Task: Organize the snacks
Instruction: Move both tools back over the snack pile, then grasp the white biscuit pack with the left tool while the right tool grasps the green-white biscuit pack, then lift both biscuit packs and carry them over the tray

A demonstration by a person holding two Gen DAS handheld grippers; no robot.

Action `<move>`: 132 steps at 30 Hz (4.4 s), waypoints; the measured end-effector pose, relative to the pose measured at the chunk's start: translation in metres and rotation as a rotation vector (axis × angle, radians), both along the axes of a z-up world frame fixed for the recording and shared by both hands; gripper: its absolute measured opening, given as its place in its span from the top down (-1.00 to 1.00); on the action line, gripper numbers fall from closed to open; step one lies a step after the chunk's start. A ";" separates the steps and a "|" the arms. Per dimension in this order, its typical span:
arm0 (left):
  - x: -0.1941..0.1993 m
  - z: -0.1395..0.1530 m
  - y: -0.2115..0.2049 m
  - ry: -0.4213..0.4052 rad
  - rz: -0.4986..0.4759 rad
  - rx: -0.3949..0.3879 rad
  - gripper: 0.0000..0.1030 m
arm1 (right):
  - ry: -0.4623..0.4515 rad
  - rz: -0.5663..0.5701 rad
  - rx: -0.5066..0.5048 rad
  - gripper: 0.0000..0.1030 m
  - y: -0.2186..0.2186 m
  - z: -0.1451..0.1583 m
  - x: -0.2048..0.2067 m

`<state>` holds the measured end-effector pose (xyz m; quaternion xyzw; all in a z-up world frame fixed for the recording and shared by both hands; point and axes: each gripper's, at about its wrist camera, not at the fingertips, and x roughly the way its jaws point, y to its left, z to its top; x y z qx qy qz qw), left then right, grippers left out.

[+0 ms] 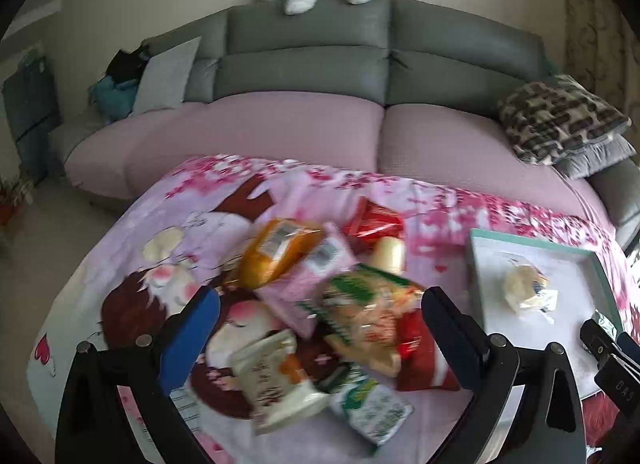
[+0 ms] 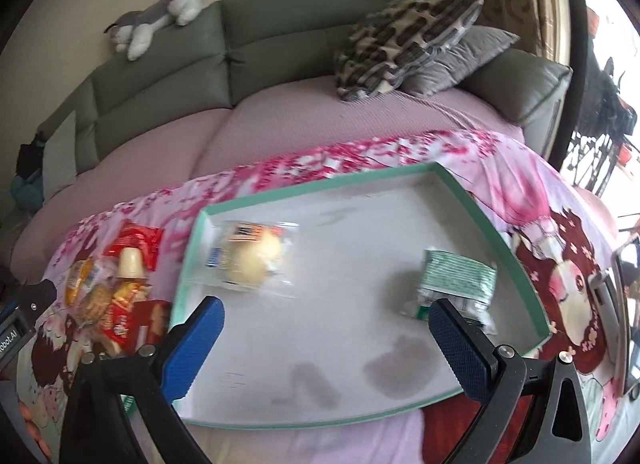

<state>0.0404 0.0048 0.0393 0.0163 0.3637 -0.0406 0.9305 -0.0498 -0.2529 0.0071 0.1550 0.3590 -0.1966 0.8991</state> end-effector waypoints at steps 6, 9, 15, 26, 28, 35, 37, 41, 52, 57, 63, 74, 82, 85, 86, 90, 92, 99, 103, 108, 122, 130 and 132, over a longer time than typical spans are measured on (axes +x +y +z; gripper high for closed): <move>0.002 -0.001 0.044 0.019 0.076 -0.027 -0.96 | -0.017 0.089 0.000 -1.00 0.038 0.005 0.018; 0.002 -0.002 0.065 0.029 0.112 -0.050 -0.96 | -0.024 0.141 0.004 -1.00 0.059 0.006 0.027; 0.003 -0.009 0.095 0.074 0.145 -0.132 -0.96 | -0.014 0.251 0.013 -1.00 0.100 0.005 0.040; 0.010 -0.054 0.094 0.240 0.080 -0.182 -0.96 | 0.082 0.442 0.024 -1.00 0.159 -0.019 0.056; 0.012 -0.058 0.094 0.256 0.077 -0.199 -0.96 | 0.104 0.461 0.029 -1.00 0.165 -0.025 0.058; 0.021 -0.073 0.087 0.320 0.059 -0.223 -0.96 | 0.164 0.509 0.033 -0.98 0.177 -0.045 0.064; 0.023 -0.076 0.082 0.331 0.046 -0.221 -0.96 | 0.174 0.519 0.037 -0.94 0.179 -0.049 0.066; 0.026 -0.082 0.072 0.350 0.025 -0.222 -0.96 | 0.198 0.523 0.031 -0.85 0.180 -0.055 0.069; 0.036 -0.106 0.051 0.409 0.021 -0.163 -0.96 | 0.223 0.520 0.016 -0.85 0.181 -0.063 0.073; 0.038 -0.105 0.061 0.399 0.049 -0.116 -0.96 | 0.223 0.522 0.009 -0.85 0.182 -0.063 0.073; 0.039 -0.105 0.098 0.400 0.142 -0.106 -0.96 | 0.222 0.528 0.007 -0.79 0.183 -0.061 0.072; 0.039 -0.110 0.094 0.416 0.168 -0.041 -0.96 | 0.247 0.573 0.010 -0.40 0.199 -0.065 0.073; 0.044 -0.113 0.086 0.418 0.193 -0.003 -0.96 | 0.254 0.565 -0.004 -0.40 0.202 -0.072 0.075; 0.045 -0.113 0.085 0.416 0.194 -0.014 -0.95 | 0.254 0.564 -0.019 -0.40 0.204 -0.072 0.076; 0.042 -0.112 0.087 0.415 0.192 -0.015 -0.94 | 0.254 0.563 -0.027 -0.40 0.204 -0.072 0.076; 0.038 -0.108 0.086 0.394 0.168 -0.030 -0.61 | 0.248 0.562 -0.043 -0.31 0.207 -0.072 0.076; 0.038 -0.104 0.085 0.382 0.157 -0.059 -0.35 | 0.240 0.562 -0.032 -0.22 0.204 -0.070 0.076; 0.037 -0.098 0.090 0.360 0.139 -0.140 -0.16 | 0.196 0.584 -0.003 -0.07 0.203 -0.061 0.073; 0.035 -0.094 0.089 0.344 0.125 -0.163 -0.15 | 0.158 0.599 0.013 0.01 0.204 -0.052 0.071; 0.030 -0.078 0.093 0.296 0.125 -0.180 -0.14 | 0.129 0.609 0.017 0.04 0.203 -0.043 0.067; 0.020 -0.046 0.096 0.203 0.123 -0.193 -0.14 | 0.052 0.586 0.013 0.09 0.191 -0.016 0.057; 0.016 -0.039 0.095 0.182 0.120 -0.189 -0.14 | 0.011 0.591 0.020 0.10 0.187 -0.003 0.050; 0.016 -0.037 0.095 0.179 0.123 -0.187 -0.14 | 0.000 0.593 0.030 0.10 0.185 0.000 0.049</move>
